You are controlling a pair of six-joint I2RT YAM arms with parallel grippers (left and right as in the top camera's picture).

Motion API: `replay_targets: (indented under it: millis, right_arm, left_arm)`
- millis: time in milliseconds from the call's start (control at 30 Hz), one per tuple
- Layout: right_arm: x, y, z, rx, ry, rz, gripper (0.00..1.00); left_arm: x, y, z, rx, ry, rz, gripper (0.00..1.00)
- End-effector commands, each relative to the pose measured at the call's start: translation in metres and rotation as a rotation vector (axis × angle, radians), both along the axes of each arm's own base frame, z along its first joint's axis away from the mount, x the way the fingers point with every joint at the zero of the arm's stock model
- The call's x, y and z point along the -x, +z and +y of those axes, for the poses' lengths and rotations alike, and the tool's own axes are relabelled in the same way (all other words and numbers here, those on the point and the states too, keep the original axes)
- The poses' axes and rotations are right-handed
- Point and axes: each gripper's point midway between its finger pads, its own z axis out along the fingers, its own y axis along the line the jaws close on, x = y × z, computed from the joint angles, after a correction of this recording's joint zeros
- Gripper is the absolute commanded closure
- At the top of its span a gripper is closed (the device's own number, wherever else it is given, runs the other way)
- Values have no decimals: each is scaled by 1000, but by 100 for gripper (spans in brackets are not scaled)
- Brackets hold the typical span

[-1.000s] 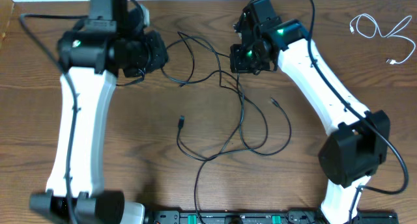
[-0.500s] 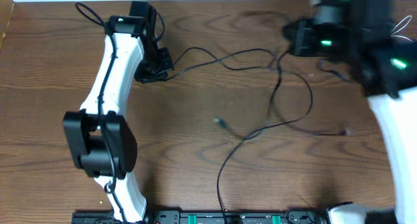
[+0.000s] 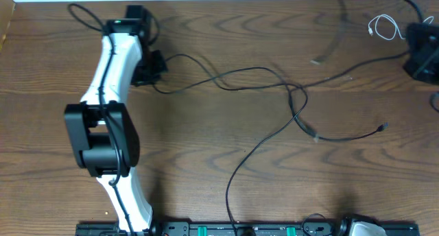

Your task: Untangle cables

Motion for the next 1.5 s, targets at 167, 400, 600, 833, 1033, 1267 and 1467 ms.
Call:
replay_targets:
  millis: [167, 400, 600, 833, 1033, 1267, 1467]
  right_arm:
    - [2, -4, -21, -4, -15, 20, 99]
    - [-3, -17, -28, -6, -23, 66, 99]
    - [-9, -40, -32, -5, -13, 154, 99]
    - [-14, -69, -75, -9, -156, 267, 99]
    - [-14, -80, -113, -79, -230, 289, 99]
    - [-17, -83, -103, -96, -128, 284, 99]
    - [-22, -77, -105, -75, -126, 253, 99]
  left_arm:
    - [6, -5, 89, -63, 215, -7, 92]
    - [18, -4, 145, -66, 359, -27, 92]
    - [31, -4, 185, -76, 455, -40, 92]
    - [66, -4, 241, -81, 717, -40, 92]
    - [76, -4, 253, -33, 769, -50, 92]
    - [66, -4, 240, -33, 727, -50, 92]
    - [37, -3, 198, 104, 558, -90, 93]
